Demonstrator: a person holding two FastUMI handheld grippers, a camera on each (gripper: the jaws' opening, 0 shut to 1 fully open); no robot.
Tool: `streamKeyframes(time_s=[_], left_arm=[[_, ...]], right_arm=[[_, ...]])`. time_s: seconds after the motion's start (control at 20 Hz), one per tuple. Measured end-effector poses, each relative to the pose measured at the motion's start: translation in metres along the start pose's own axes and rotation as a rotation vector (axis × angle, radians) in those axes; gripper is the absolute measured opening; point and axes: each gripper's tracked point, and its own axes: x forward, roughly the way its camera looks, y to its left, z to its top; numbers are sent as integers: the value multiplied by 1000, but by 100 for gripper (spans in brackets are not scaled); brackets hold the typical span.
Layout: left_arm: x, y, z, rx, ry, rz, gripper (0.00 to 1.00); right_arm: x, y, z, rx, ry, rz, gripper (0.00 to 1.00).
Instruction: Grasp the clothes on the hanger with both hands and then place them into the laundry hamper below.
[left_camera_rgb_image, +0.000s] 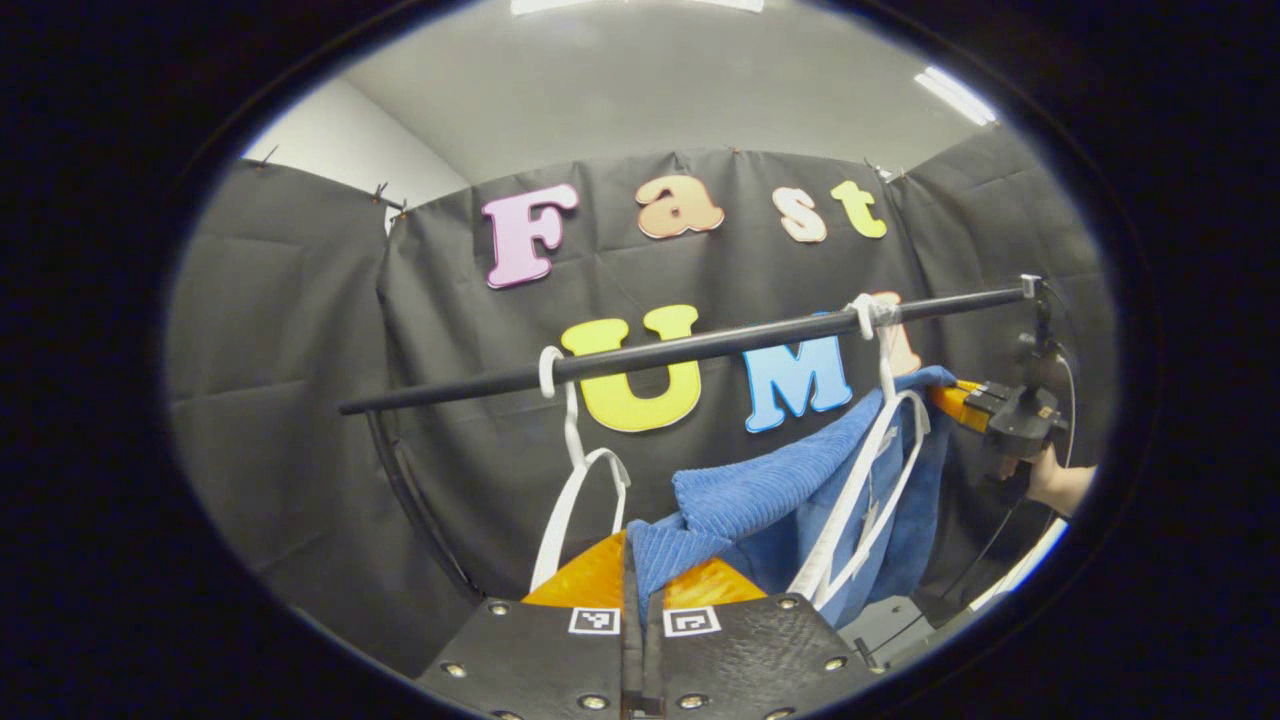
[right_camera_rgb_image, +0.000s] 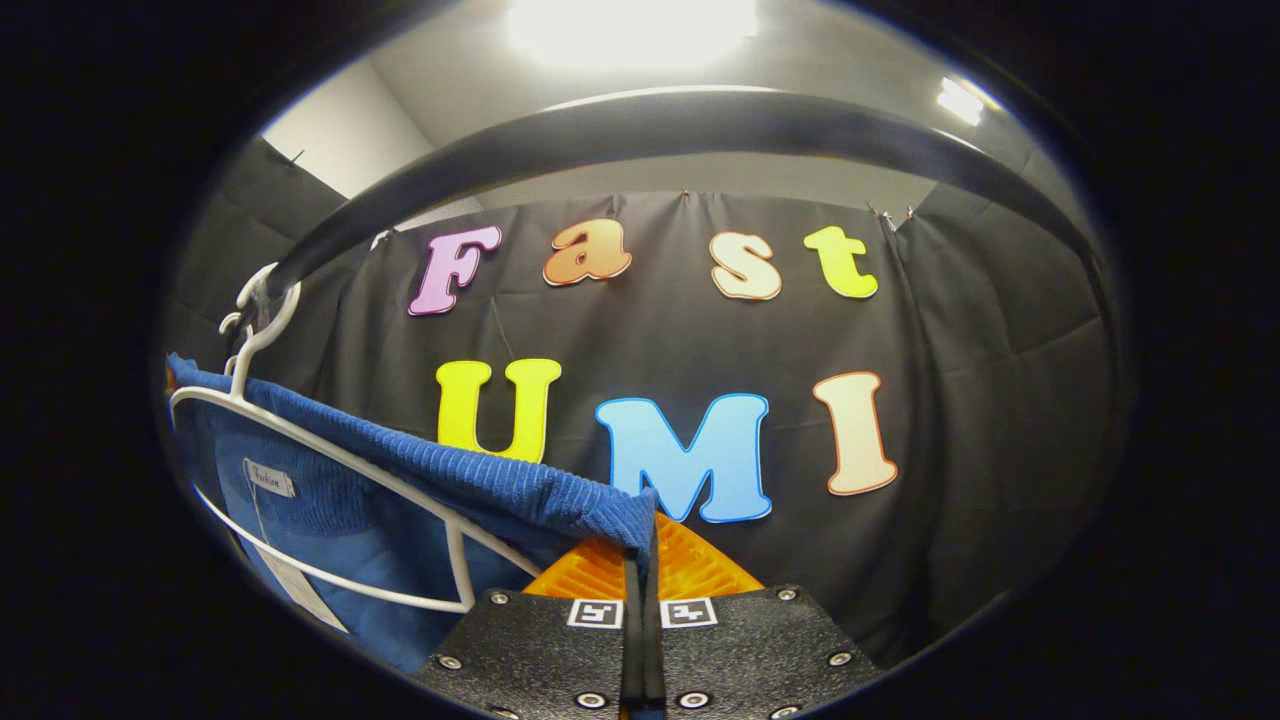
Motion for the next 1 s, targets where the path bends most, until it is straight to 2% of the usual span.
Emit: streamKeyframes(time_s=[0.3, 0.4, 0.55, 0.65, 0.8, 1.0], left_arm=[[26, -6, -29, -31, 61, -42, 1], [28, -7, -43, -73, 82, -51, 1], [27, -12, -62, -130, 78, -64, 1], [27, -13, -82, -152, 106, -67, 1], [27, -15, -116, -203, 151, -63, 2], [23, -21, -141, -247, 175, -45, 1]], right_arm=[[13, -4, -25, -43, 36, -4, 0], [13, -5, -40, -48, 77, 8, 0], [7, -6, -43, -54, 70, 3, 0], [10, -5, -59, -65, 87, 7, 0], [-4, -3, -77, -82, 147, 19, 0], [-26, -1, -90, -78, 170, 26, 0]])
